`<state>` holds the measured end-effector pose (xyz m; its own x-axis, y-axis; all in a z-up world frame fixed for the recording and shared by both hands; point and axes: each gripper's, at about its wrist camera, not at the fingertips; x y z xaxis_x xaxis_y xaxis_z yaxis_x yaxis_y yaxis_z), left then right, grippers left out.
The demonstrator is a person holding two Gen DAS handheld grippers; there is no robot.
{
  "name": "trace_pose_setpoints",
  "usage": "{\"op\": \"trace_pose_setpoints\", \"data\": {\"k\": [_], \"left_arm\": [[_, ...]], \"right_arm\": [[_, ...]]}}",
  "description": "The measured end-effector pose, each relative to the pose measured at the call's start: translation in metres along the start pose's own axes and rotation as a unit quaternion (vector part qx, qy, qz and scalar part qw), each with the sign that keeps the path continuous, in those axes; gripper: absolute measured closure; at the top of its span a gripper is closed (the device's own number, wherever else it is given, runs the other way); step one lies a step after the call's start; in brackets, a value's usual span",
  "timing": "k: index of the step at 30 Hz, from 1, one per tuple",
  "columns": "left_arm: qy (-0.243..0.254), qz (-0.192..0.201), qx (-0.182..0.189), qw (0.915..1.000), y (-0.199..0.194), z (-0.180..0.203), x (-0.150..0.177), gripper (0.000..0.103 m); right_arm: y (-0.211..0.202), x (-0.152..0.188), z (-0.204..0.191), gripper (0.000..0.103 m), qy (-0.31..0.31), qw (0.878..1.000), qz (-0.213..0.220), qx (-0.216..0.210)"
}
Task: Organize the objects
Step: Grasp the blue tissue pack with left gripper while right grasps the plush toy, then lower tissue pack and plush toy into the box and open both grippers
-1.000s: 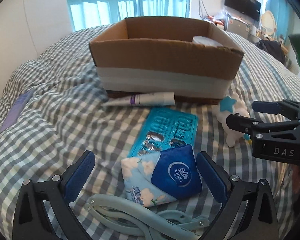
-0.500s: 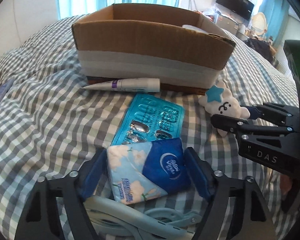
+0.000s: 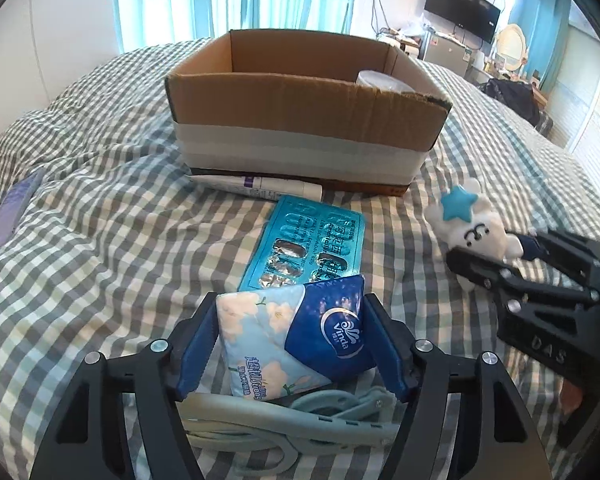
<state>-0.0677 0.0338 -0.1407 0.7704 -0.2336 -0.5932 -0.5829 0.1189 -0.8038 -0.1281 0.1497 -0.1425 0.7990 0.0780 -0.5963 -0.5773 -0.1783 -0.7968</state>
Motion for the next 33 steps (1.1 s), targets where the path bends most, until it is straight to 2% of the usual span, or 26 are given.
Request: {"op": "trace_pose_setpoints", "data": {"k": [5,16,23,31,33], "left_arm": [[-0.01,0.027,0.013,0.9995,-0.02,-0.006,0.001,0.032],[-0.014,0.093,-0.003,0.9955,-0.069,-0.022,-0.021,0.032],[-0.011,0.123,-0.016,0.9922,-0.085,-0.031,-0.05,0.032],[0.012,0.157,-0.024,0.9872,-0.088,-0.032,-0.099,0.032],[0.018,0.161,-0.013,0.9867,-0.085,-0.033,-0.114,0.032]], "right_arm": [[-0.017,0.005,-0.011,0.061,-0.004,1.0,0.012,0.002],[-0.067,-0.011,-0.033,0.061,-0.022,0.998,0.056,-0.002],[-0.094,-0.035,-0.044,0.061,-0.038,0.995,0.088,-0.001],[-0.112,-0.084,-0.05,0.061,-0.041,0.991,0.128,-0.006],[-0.113,-0.098,-0.05,0.061,-0.043,0.99,0.137,-0.005]]}}
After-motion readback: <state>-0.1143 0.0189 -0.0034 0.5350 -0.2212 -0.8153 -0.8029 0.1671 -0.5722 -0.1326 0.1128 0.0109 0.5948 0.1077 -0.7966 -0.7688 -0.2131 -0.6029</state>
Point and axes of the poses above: each gripper's, at about its wrist camera, not at the fingertips, and y roughly the way its jaws point, z to its right, x to its underside, and after that the axes turned 11 degrees about y, right-handed
